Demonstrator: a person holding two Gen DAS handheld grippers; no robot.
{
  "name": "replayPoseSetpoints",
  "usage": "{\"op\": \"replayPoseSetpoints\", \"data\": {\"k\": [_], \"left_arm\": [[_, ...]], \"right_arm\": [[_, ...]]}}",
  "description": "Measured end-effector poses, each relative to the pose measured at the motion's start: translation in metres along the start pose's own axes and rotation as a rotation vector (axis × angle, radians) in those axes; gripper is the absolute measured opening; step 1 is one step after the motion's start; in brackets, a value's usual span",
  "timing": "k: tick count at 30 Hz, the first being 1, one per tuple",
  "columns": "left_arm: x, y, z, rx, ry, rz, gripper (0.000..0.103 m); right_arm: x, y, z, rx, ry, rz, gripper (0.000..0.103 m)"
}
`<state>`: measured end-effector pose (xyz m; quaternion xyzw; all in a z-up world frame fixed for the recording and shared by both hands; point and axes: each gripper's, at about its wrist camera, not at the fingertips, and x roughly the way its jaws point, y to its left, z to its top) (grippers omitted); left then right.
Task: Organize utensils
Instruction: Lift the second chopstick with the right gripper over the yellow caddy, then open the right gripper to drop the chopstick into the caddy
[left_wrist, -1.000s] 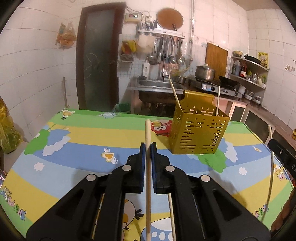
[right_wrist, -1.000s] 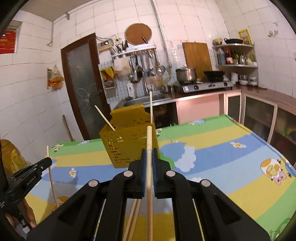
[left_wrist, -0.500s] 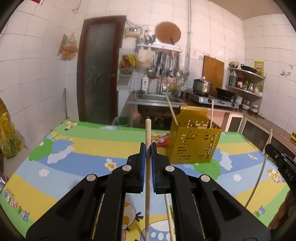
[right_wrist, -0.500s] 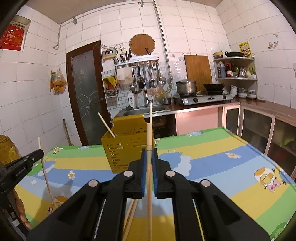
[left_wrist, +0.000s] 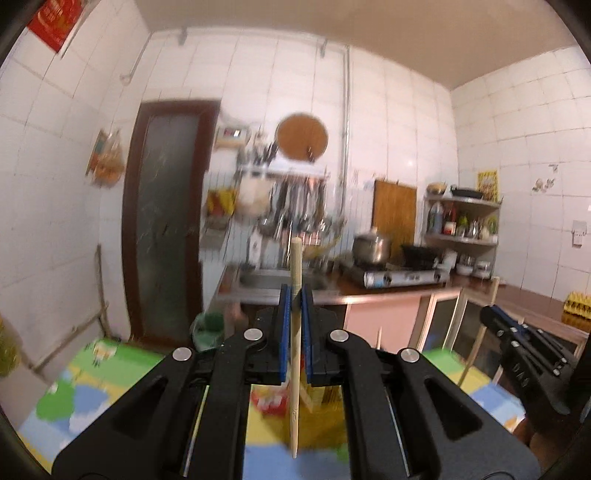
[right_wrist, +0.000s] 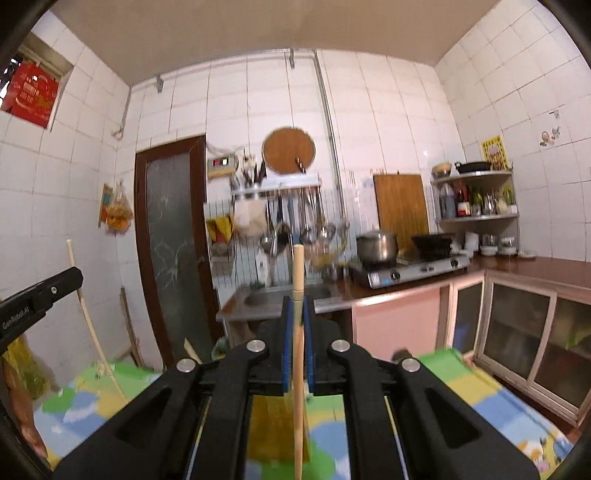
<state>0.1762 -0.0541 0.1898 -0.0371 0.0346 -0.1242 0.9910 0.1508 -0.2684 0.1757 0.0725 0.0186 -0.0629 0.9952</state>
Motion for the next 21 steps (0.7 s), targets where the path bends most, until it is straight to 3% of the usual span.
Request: {"op": "replayPoseSetpoints", "data": {"k": [7, 13, 21], "left_arm": [[0.068, -0.024, 0.018, 0.005, -0.074, -0.016, 0.005], [0.13, -0.027, -0.015, -0.005, 0.006, -0.013, 0.005], [0.168, -0.011, -0.074, -0.037, 0.149, 0.008, 0.005]], "right_arm": [[0.066, 0.001, 0.026, 0.044, -0.038, 0.015, 0.006], [0.112, 0.005, 0.006, 0.044, -0.019, 0.026, 0.006], [0.142, 0.006, -0.059, -0.001, 0.128, 0.023, 0.006]]}}
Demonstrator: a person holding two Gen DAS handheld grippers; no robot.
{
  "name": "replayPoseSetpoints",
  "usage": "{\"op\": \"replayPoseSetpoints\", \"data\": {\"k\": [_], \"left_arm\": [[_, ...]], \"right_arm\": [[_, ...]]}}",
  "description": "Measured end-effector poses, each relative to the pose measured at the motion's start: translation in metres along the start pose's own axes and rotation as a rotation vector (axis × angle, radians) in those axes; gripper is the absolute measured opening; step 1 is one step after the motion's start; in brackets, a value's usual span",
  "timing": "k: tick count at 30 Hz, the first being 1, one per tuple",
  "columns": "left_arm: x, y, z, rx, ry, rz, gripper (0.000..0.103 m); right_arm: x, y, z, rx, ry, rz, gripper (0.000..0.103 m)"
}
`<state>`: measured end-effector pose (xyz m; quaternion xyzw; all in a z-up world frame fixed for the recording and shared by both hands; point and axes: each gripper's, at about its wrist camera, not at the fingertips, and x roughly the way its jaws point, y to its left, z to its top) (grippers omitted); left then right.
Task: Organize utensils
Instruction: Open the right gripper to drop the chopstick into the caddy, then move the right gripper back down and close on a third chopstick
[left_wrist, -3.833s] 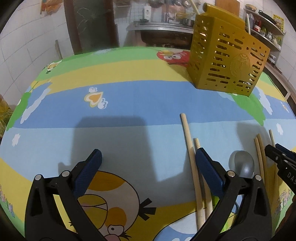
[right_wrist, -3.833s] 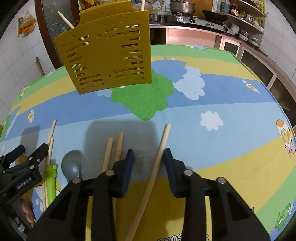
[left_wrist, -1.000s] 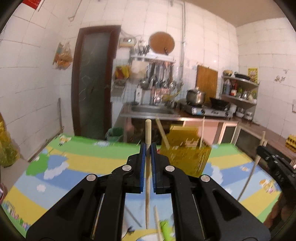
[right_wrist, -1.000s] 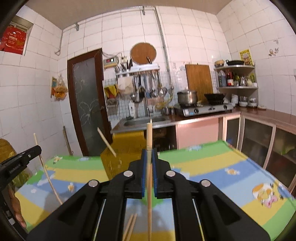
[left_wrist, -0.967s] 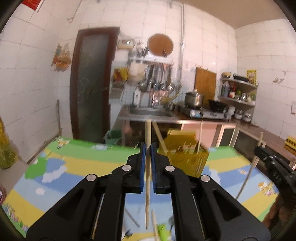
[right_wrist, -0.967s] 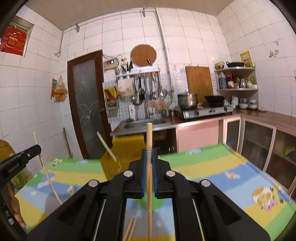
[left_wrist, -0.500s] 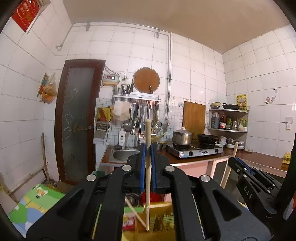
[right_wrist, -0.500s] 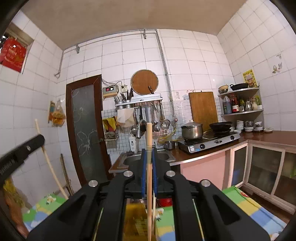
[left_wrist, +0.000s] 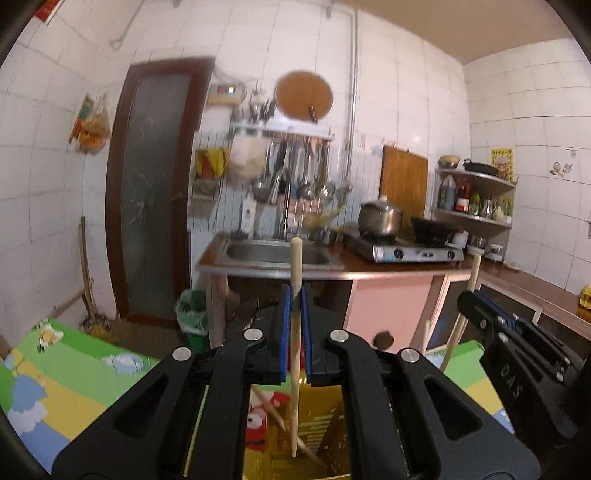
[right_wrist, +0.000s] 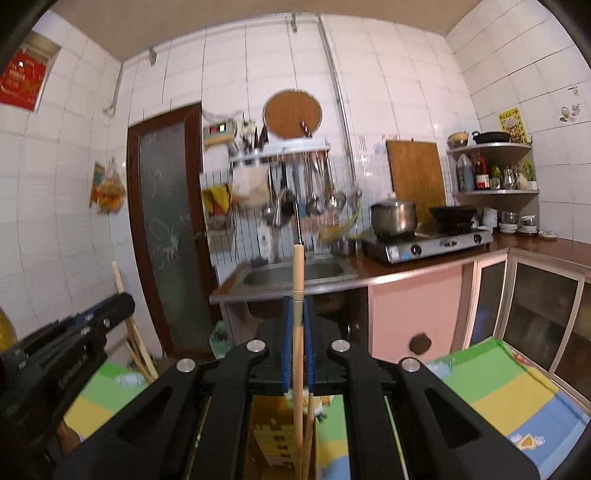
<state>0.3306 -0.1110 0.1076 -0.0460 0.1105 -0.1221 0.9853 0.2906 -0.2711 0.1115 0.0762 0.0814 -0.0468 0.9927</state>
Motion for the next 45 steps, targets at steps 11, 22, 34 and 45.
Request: {"op": "replayPoseSetpoints", "data": {"k": [11, 22, 34, 45], "left_arm": [[-0.032, 0.031, 0.016, -0.024, 0.122, 0.02, 0.03], [-0.126, 0.081, 0.005, -0.03, 0.171, 0.118, 0.095], [-0.129, 0.09, -0.129, 0.006, 0.464, 0.181, 0.097], [-0.092, 0.081, -0.184, 0.025, 0.651, 0.194, 0.097]], "right_arm": [[-0.013, -0.001, 0.0, -0.053, 0.17, -0.049, 0.039], [-0.085, 0.008, -0.016, -0.088, 0.278, -0.084, 0.07], [-0.11, 0.008, -0.136, -0.047, 0.595, -0.105, 0.07], [-0.105, 0.012, -0.177, -0.031, 0.7, -0.135, 0.07]]}}
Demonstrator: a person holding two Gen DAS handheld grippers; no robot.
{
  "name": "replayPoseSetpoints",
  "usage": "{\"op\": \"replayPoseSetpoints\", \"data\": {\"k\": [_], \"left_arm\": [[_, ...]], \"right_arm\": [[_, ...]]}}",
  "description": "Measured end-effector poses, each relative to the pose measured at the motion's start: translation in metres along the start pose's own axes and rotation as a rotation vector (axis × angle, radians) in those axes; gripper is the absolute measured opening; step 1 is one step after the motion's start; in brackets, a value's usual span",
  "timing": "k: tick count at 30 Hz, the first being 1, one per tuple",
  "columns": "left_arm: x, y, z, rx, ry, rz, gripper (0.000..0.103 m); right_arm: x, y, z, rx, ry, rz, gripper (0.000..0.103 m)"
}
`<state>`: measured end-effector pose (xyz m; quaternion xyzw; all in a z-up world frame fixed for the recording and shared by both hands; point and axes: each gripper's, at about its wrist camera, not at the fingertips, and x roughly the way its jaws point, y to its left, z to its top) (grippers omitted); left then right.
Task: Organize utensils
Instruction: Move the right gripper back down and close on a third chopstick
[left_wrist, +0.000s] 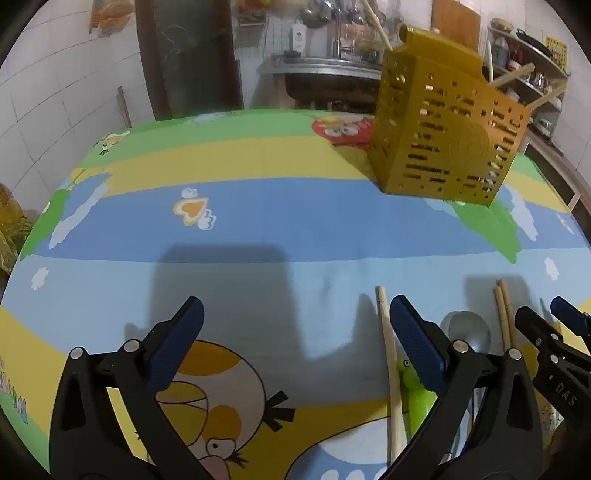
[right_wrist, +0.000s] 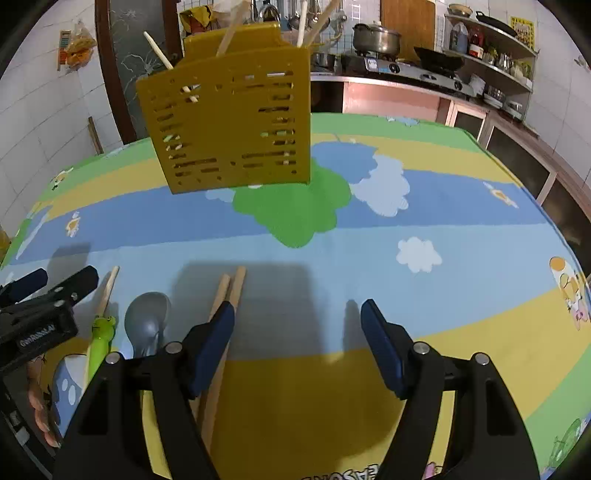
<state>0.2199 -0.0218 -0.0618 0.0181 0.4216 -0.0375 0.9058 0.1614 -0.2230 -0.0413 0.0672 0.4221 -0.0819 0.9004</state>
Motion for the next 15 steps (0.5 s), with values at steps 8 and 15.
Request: {"op": "replayPoseSetpoints", "data": {"k": [8, 15], "left_arm": [[0.013, -0.001, -0.002, -0.011, 0.056, -0.02, 0.098], [0.014, -0.005, -0.004, 0.012, 0.066, -0.002, 0.098]], "right_arm": [[-0.004, 0.01, -0.002, -0.019, -0.007, -0.015, 0.07], [-0.002, 0.016, -0.01, -0.017, 0.028, -0.027, 0.07]]}}
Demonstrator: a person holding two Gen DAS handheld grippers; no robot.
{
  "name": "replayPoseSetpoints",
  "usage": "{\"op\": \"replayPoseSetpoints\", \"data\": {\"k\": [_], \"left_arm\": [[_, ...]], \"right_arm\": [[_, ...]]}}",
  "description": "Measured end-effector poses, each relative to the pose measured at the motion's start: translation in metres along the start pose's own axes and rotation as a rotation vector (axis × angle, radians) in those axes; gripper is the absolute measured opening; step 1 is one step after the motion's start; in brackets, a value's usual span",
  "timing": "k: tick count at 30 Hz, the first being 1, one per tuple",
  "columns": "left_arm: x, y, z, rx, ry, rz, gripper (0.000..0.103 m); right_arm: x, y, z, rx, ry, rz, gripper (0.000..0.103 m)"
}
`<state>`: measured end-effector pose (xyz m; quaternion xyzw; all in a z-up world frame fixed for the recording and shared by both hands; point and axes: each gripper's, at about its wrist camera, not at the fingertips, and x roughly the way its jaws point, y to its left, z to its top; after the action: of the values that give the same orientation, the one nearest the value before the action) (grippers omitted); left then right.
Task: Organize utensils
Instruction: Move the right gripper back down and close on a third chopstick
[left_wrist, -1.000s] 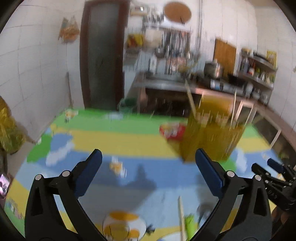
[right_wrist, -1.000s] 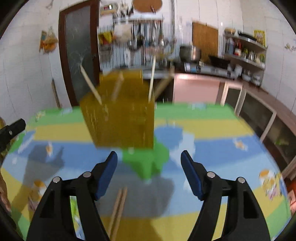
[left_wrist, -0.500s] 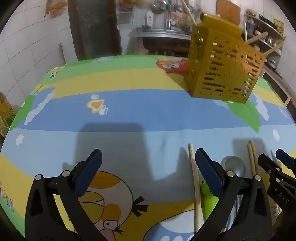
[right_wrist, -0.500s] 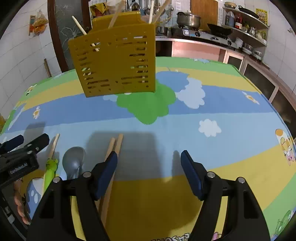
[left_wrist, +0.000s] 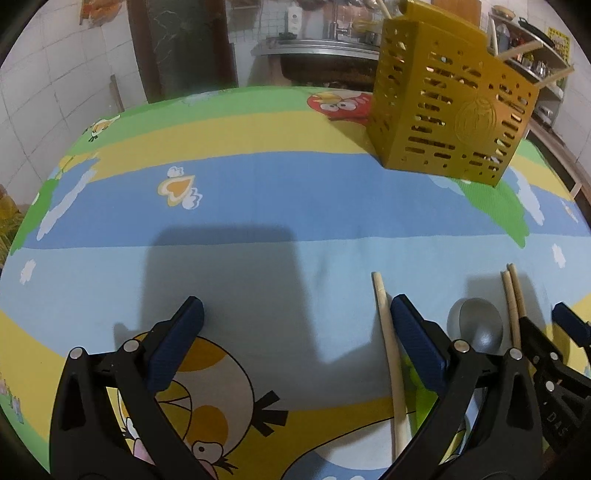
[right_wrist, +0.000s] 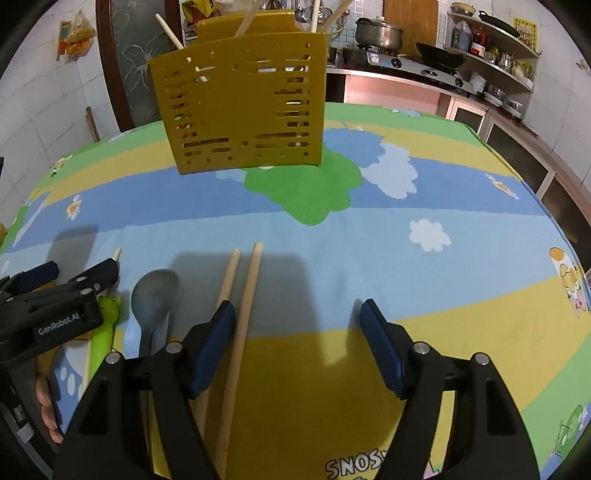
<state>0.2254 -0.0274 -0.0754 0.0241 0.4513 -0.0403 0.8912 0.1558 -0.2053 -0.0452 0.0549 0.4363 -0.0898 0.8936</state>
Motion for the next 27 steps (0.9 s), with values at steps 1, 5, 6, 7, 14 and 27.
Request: {"op": "replayPoseSetpoints", "data": {"k": [1, 5, 6, 7, 14, 27], "left_arm": [[0.0, 0.0, -0.001, 0.002, 0.0, 0.002, 0.098], [-0.002, 0.002, -0.003, 0.0, 0.002, 0.007, 0.098], [-0.003, 0.002, -0.004, -0.001, 0.003, 0.009, 0.098], [-0.004, 0.002, -0.005, -0.002, 0.005, 0.009, 0.098], [-0.014, 0.004, -0.017, 0.0, 0.002, 0.011, 0.094], [-0.031, -0.009, -0.03, 0.001, 0.019, 0.011, 0.06]], "right_arm": [[-0.001, 0.0, -0.001, 0.003, 0.002, -0.002, 0.069], [-0.003, 0.0, -0.004, 0.011, 0.0, 0.004, 0.064], [-0.003, 0.0, -0.004, 0.013, 0.0, 0.006, 0.063], [-0.004, 0.0, -0.004, 0.012, 0.0, 0.007, 0.062], [-0.009, -0.001, -0.009, 0.009, -0.008, 0.008, 0.056], [-0.003, -0.002, -0.002, 0.057, 0.007, -0.014, 0.042]]}}
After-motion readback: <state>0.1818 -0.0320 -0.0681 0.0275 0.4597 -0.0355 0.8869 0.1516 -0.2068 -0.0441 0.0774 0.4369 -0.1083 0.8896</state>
